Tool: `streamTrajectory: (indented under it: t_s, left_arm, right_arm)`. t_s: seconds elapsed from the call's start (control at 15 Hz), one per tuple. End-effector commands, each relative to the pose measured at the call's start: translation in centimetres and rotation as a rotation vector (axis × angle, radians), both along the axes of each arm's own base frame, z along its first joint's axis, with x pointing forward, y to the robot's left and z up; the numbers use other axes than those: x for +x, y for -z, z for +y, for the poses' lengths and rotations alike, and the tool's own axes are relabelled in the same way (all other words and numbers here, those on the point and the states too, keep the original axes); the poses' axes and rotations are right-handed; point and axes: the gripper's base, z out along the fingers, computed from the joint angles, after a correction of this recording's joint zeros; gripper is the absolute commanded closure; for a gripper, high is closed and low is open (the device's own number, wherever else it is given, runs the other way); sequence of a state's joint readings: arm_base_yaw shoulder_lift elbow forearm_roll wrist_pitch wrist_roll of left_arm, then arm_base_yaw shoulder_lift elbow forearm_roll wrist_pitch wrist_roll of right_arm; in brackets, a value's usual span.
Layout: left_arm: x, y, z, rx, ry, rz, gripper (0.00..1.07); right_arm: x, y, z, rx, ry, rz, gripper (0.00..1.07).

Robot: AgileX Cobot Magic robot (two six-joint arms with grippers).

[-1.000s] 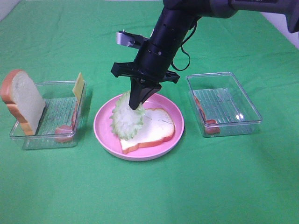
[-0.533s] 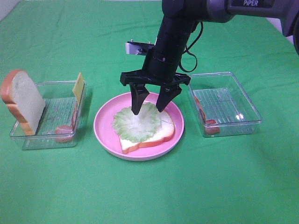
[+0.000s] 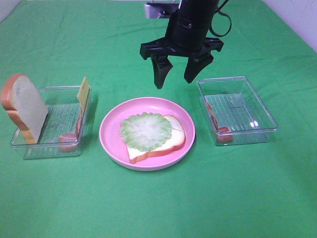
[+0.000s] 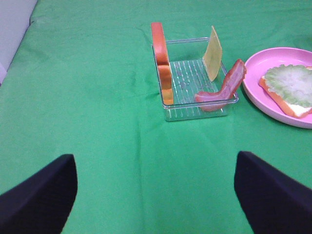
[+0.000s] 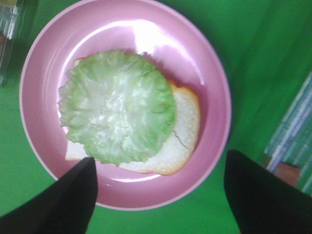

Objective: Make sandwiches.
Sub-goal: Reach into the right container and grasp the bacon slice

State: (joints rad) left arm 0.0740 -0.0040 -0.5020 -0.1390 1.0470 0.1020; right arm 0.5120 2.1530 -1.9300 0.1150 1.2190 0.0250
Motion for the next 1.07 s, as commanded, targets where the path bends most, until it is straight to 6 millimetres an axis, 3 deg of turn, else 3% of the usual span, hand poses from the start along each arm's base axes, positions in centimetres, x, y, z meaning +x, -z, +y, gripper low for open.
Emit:
streamTrajectory:
  t_s: [0.07, 0.27, 0.47, 0.73, 1.07]
  left_arm:
    - [-0.3, 0.0, 0.0, 0.003, -0.003, -0.028, 0.23]
    - [-0.3, 0.0, 0.0, 0.003, -0.003, -0.028, 0.23]
    - [-0.3, 0.0, 0.0, 0.003, -0.003, -0.028, 0.23]
    - [-0.3, 0.0, 0.0, 0.003, -0.003, -0.028, 0.23]
    - [-0.3, 0.0, 0.0, 0.003, -0.003, -0.028, 0.23]
  right_arm:
    - [-1.0, -2.3, -1.4, -0.075, 0.069, -0.006, 0.38]
    - [-2.4, -1.3, -2.8, -0.149, 0.076, 0.032, 0.38]
    - [-3.6, 0.9, -6.0, -0.213, 0.160, 0.124, 0.38]
    - [-3.7, 2.4, -5.6, -0.146, 0.166, 0.105, 0.38]
    - [-3.0, 4.2, -5.9, -0.196, 0.148, 0.069, 0.38]
